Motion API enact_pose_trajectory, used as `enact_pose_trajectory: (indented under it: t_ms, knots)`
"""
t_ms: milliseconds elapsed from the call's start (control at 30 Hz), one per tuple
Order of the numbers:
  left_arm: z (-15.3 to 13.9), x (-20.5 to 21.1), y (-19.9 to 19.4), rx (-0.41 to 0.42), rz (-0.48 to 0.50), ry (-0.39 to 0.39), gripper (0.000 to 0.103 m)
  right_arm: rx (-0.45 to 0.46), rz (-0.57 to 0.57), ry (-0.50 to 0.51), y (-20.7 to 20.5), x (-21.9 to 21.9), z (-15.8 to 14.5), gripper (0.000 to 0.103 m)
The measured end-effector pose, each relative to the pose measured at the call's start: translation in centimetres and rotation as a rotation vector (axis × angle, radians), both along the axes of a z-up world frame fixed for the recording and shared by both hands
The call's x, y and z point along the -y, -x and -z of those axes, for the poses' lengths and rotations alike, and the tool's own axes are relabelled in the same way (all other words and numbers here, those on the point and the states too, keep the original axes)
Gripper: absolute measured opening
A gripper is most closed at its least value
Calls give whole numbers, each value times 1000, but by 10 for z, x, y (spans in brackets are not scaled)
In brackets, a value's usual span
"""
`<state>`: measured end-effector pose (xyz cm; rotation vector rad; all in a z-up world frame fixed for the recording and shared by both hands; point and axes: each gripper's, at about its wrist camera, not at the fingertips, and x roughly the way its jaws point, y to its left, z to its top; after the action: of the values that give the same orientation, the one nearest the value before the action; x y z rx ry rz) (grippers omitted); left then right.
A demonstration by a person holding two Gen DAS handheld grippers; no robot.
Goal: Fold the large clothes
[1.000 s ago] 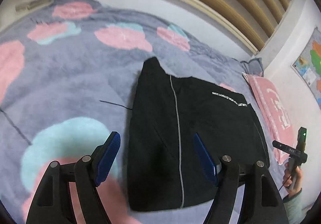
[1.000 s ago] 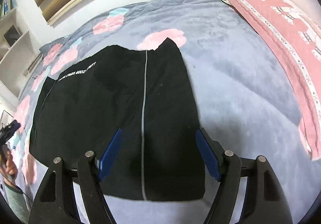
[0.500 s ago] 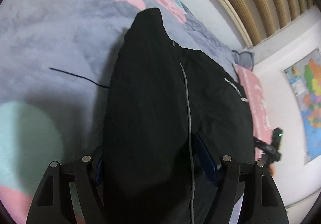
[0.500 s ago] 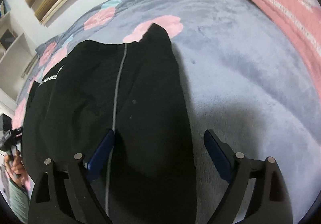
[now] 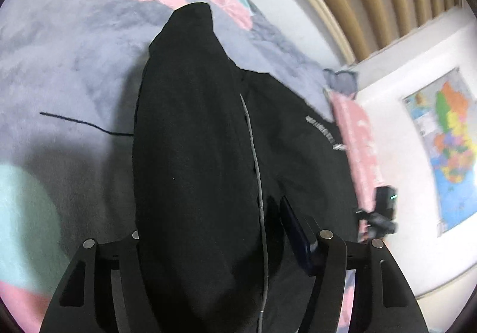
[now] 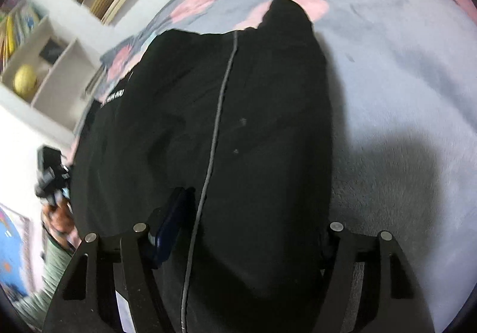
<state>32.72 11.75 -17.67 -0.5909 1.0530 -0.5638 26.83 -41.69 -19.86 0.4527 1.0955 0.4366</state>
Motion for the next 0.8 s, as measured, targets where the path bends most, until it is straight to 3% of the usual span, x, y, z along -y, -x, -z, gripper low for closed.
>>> enact_pose_trajectory:
  t_ms: [100, 167, 267, 300, 367, 433, 600, 800]
  knots:
    - [18, 6, -15, -74, 5, -32, 73, -28, -11, -17, -13, -3, 6, 79]
    - [30, 12, -25, -118, 9, -9, 81, -47, -34, -50, -20, -6, 13, 84]
    - [32, 17, -29, -136, -28, -5, 81, -72, -14, -117, -32, -7, 21, 86]
    - [27, 21, -25, -113, -34, -32, 77, -61, -12, -105, -31, -9, 19, 85]
    - [10, 29, -13, -41, -48, -96, 51, -9, -23, -44, -23, -17, 9, 75]
    - [-11, 33, 2, 35, -56, -114, 41, 67, -25, -3, -9, -19, -8, 54]
    - [-68, 49, 42, 177, -39, -90, 37, 181, -35, 1, 28, -27, -58, 41]
    - [-141, 40, 113, 272, -13, -75, 37, 266, -76, 36, 93, -50, -130, 40]
